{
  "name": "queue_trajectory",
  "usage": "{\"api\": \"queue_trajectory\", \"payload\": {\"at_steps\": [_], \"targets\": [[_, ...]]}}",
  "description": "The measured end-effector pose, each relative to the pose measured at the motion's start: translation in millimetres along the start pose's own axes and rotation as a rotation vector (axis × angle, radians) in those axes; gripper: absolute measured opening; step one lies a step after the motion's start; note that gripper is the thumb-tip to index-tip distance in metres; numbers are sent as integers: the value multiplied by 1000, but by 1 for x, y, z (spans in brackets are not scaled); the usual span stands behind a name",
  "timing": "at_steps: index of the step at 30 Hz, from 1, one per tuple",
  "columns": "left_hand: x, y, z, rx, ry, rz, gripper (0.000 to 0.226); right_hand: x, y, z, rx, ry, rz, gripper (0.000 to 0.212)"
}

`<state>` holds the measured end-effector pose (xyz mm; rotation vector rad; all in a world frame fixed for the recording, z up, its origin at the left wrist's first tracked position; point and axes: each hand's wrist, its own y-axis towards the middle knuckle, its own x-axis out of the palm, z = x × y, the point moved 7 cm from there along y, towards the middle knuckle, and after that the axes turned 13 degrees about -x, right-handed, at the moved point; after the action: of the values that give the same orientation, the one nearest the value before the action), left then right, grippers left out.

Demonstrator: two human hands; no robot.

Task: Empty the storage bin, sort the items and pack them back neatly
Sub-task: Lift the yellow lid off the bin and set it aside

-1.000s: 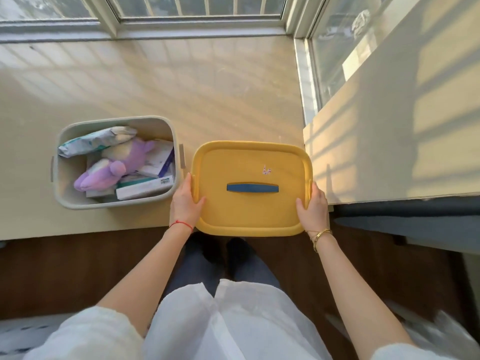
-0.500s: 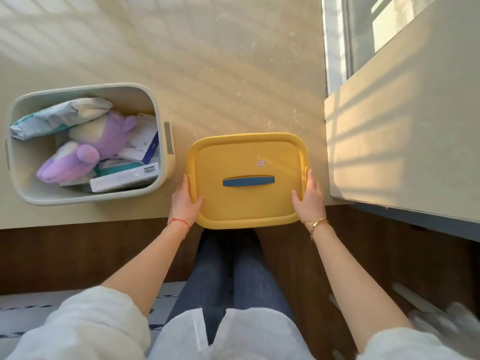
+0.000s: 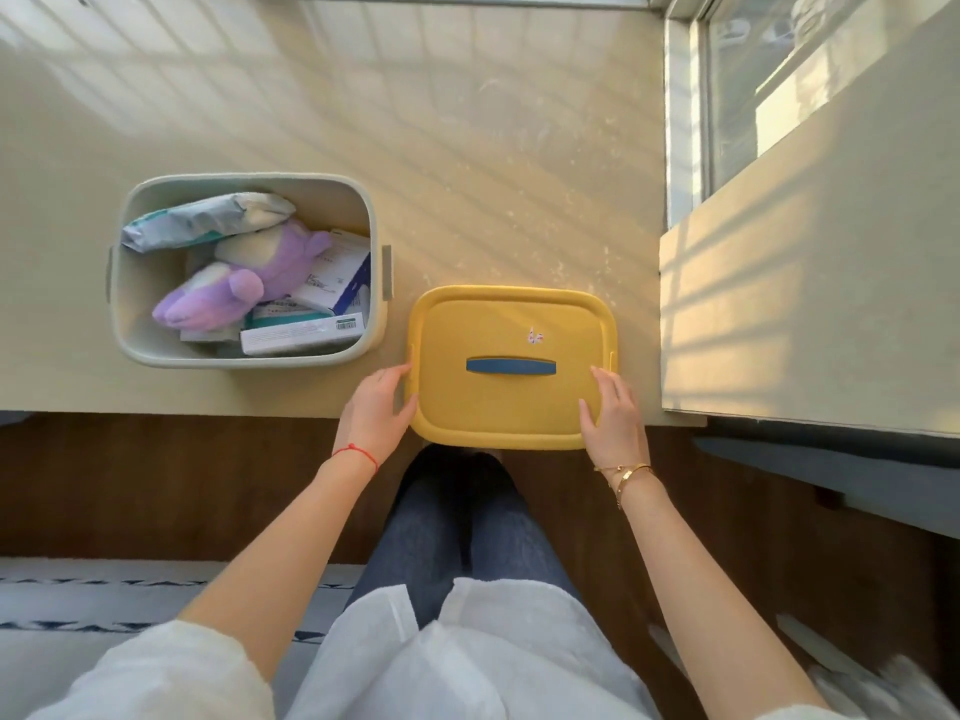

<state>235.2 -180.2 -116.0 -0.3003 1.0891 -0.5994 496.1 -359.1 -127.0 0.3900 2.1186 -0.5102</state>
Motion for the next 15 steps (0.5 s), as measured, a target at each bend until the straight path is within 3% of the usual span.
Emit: {"api": "queue_trajectory", "payload": {"at_steps": [6,15], "targets": [[-47,-60,-8,129,26,143,37,-18,-27,-68,-175,-44,33,46],[-142,-105,-87,55,-38,339,33,-7,-45,-174,-303,-73,66,42]]}}
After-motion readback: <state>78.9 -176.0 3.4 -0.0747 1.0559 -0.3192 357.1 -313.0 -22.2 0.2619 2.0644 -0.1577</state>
